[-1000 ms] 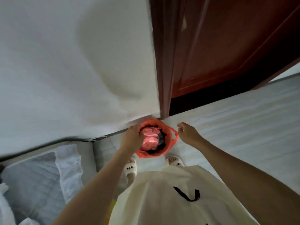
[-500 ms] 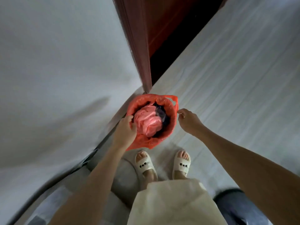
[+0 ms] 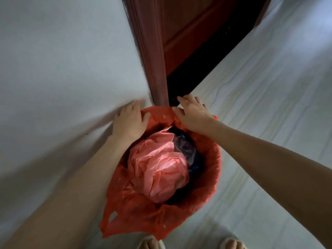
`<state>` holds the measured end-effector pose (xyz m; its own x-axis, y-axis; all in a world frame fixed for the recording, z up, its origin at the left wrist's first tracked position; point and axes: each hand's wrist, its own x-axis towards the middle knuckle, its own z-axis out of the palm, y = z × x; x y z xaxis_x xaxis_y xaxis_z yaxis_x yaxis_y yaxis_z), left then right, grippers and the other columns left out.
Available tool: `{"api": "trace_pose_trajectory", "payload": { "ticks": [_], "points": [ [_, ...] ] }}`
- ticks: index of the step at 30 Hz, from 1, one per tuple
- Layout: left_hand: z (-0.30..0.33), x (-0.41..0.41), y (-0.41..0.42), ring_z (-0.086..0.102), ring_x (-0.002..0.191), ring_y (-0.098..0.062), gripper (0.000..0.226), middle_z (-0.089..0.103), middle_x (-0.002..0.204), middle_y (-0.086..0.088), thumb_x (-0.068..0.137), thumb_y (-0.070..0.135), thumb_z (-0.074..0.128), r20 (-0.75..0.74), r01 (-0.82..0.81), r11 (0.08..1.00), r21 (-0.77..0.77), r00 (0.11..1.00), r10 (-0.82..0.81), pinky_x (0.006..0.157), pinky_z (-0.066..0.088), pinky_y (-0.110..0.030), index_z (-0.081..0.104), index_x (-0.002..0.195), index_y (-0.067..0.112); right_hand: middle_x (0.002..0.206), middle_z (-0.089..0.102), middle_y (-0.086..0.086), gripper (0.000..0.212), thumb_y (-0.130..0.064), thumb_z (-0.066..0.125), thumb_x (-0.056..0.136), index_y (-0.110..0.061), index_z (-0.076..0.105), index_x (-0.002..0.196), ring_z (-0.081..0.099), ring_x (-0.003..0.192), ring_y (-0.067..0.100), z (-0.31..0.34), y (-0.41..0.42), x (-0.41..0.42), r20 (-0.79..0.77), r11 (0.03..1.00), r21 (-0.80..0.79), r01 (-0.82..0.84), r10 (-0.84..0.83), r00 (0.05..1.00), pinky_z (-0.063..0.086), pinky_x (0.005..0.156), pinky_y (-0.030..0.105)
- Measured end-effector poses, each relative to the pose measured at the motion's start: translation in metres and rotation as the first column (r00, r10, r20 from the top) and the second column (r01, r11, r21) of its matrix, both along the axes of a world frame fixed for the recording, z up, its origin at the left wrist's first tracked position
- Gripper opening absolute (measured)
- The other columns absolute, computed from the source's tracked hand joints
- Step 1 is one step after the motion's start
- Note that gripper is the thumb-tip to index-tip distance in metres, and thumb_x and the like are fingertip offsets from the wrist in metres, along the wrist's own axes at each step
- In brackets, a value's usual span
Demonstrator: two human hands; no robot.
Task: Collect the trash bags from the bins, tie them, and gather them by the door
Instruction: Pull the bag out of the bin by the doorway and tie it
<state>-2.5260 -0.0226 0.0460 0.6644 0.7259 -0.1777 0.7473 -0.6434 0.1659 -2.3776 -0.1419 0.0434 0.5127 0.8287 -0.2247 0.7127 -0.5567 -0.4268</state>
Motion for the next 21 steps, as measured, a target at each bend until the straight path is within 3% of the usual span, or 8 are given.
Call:
{"api": "trace_pose_trajectory", "payload": {
  "ticks": [4, 6, 9, 12, 15, 17, 19, 21],
  "points": [
    [-0.013, -0.011, 0.021, 0.063, 0.099, -0.028, 0.03, 0.071, 0.102, -0.012, 0.084, 0.038, 0.06, 0.25, -0.109, 0.98, -0.164, 0.957, 0.148, 0.082, 0.048, -0.035, 0.069, 0.099, 0.015, 0.117, 0.056, 0.017, 0.028, -0.024, 0.052, 0.09, -0.004, 0.062, 0.107, 0.051, 0.112, 0.033, -0.019, 0.015, -0.001, -0.095, 0.98, 0.166, 0.107, -0.092, 0.991, 0.043, 0.094, 0.039],
    [-0.014, -0.015, 0.014, 0.064, 0.099, -0.029, 0.029, 0.072, 0.101, -0.012, 0.084, 0.036, 0.059, 0.289, -0.091, 0.992, -0.086, 0.951, 0.112, 0.084, 0.05, -0.037, 0.071, 0.098, 0.014, 0.111, 0.059, 0.017, 0.019, -0.015, 0.054, 0.087, -0.002, 0.063, 0.099, 0.052, 0.108, 0.032, -0.019, 0.01, -0.01, -0.112, 0.949, 0.27, 0.165, -0.139, 0.984, 0.041, 0.089, 0.036],
    [-0.007, -0.013, -0.002, 0.065, 0.095, -0.033, 0.037, 0.073, 0.099, -0.012, 0.08, 0.033, 0.045, 0.348, -0.055, 0.995, 0.08, 0.937, 0.023, 0.083, 0.051, -0.039, 0.072, 0.095, 0.014, 0.111, 0.06, 0.016, 0.015, -0.006, 0.051, 0.084, -0.001, 0.061, 0.094, 0.052, 0.108, 0.032, -0.009, 0.0, -0.019, -0.083, 0.941, 0.331, 0.071, -0.046, 0.996, 0.041, 0.091, 0.038],
    [0.002, -0.013, -0.011, 0.061, 0.105, -0.033, 0.03, 0.068, 0.113, -0.011, 0.086, 0.028, 0.048, 0.328, 0.031, 0.994, 0.107, 0.942, -0.064, 0.09, 0.047, -0.039, 0.066, 0.108, 0.015, 0.116, 0.061, 0.013, 0.017, -0.007, 0.051, 0.084, -0.005, 0.059, 0.098, 0.053, 0.111, 0.03, 0.001, -0.012, -0.028, -0.043, 0.955, 0.296, -0.035, 0.049, 0.998, 0.042, 0.094, 0.037],
    [0.0, -0.018, -0.016, 0.041, 0.131, -0.029, 0.054, 0.046, 0.142, -0.007, 0.088, 0.019, 0.052, 0.191, 0.229, 0.973, 0.026, 0.954, -0.229, 0.11, 0.032, -0.042, 0.038, 0.14, 0.02, 0.11, 0.066, 0.008, 0.012, -0.009, 0.054, 0.083, -0.009, 0.061, 0.093, 0.058, 0.106, 0.029, 0.009, -0.023, -0.039, -0.085, 0.963, 0.268, -0.037, 0.062, 0.994, 0.046, 0.088, 0.036],
    [-0.001, -0.022, -0.012, 0.043, 0.129, -0.025, 0.042, 0.048, 0.14, -0.003, 0.09, 0.02, 0.05, 0.139, 0.261, 0.962, 0.082, 0.953, -0.27, 0.107, 0.035, -0.041, 0.05, 0.131, 0.024, 0.097, 0.066, 0.005, 0.01, -0.01, 0.056, 0.083, -0.008, 0.061, 0.092, 0.059, 0.099, 0.029, 0.014, -0.027, -0.047, -0.116, 0.962, 0.27, -0.033, 0.067, 0.991, 0.043, 0.081, 0.032],
    [0.001, -0.024, -0.008, 0.05, 0.122, -0.023, 0.03, 0.057, 0.131, 0.0, 0.089, 0.019, 0.049, 0.178, 0.227, 0.963, 0.144, 0.951, -0.251, 0.102, 0.039, -0.036, 0.063, 0.116, 0.019, 0.089, 0.063, 0.007, 0.01, -0.011, 0.056, 0.084, -0.007, 0.059, 0.093, 0.059, 0.094, 0.028, 0.018, -0.03, -0.051, -0.128, 0.959, 0.284, -0.007, 0.045, 0.991, 0.04, 0.078, 0.031],
    [0.002, -0.023, -0.01, 0.047, 0.125, -0.023, 0.034, 0.053, 0.135, -0.001, 0.089, 0.018, 0.049, 0.205, 0.243, 0.959, 0.143, 0.941, -0.269, 0.102, 0.036, -0.034, 0.056, 0.122, 0.017, 0.088, 0.06, 0.006, 0.012, -0.009, 0.054, 0.085, -0.007, 0.055, 0.096, 0.058, 0.093, 0.027, 0.021, -0.032, -0.048, -0.152, 0.957, 0.29, 0.03, 0.015, 0.988, 0.042, 0.079, 0.033]
  ]
}}
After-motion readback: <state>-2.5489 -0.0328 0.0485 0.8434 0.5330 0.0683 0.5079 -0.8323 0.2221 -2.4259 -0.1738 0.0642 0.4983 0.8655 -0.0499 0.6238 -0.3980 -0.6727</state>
